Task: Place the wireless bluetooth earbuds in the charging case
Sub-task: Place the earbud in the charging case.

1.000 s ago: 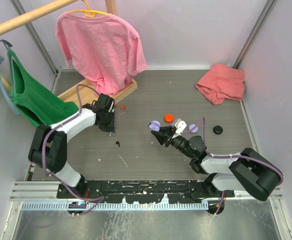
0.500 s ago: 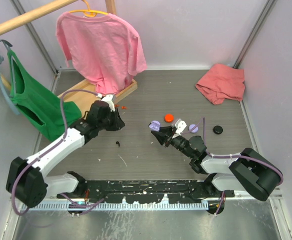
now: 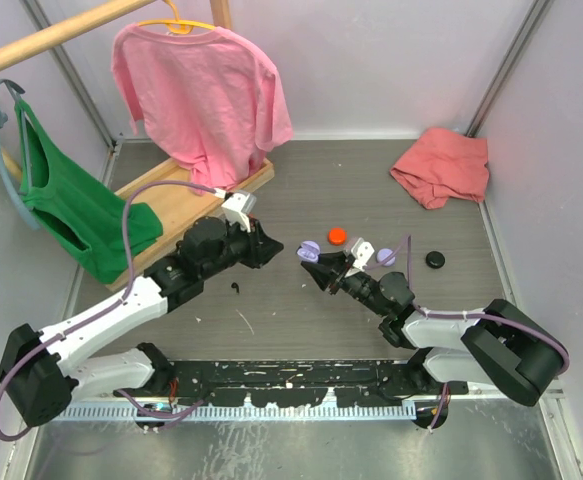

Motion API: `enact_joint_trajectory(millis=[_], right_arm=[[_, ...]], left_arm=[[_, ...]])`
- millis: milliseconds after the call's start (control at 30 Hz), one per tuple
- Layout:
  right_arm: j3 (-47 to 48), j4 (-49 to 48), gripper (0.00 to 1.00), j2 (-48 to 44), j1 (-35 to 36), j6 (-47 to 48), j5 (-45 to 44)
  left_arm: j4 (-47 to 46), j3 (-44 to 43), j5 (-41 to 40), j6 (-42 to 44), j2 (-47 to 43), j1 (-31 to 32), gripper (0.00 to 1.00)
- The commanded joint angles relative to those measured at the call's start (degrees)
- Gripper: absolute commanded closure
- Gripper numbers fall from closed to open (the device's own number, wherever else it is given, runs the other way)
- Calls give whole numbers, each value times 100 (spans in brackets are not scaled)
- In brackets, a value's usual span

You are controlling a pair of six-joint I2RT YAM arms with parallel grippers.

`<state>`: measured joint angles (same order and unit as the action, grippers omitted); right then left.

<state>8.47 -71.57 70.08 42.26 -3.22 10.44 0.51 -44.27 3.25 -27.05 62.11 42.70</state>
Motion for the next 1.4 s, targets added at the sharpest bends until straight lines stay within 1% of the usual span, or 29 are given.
enact_joint_trajectory(millis=[0,200,600,967,1367], right_arm=[[125,-417,99,-135,6,-45,73],[112,-454,99,-113,0,-62,77],[90,-494,99,-154,8,-91,81],[72,-525,99,-179,4,-99,73],[39,-542,99,-215,6,-84,2]], left_arm=[[-1055,-20,80,405,-124,329,95],[-1567,31,104,496,-20,594,95],[-2289,70,132,542,395,845,94],[-2479,96,-19,622,711,912,95],[-2456,316,-43,466,615,933,95]])
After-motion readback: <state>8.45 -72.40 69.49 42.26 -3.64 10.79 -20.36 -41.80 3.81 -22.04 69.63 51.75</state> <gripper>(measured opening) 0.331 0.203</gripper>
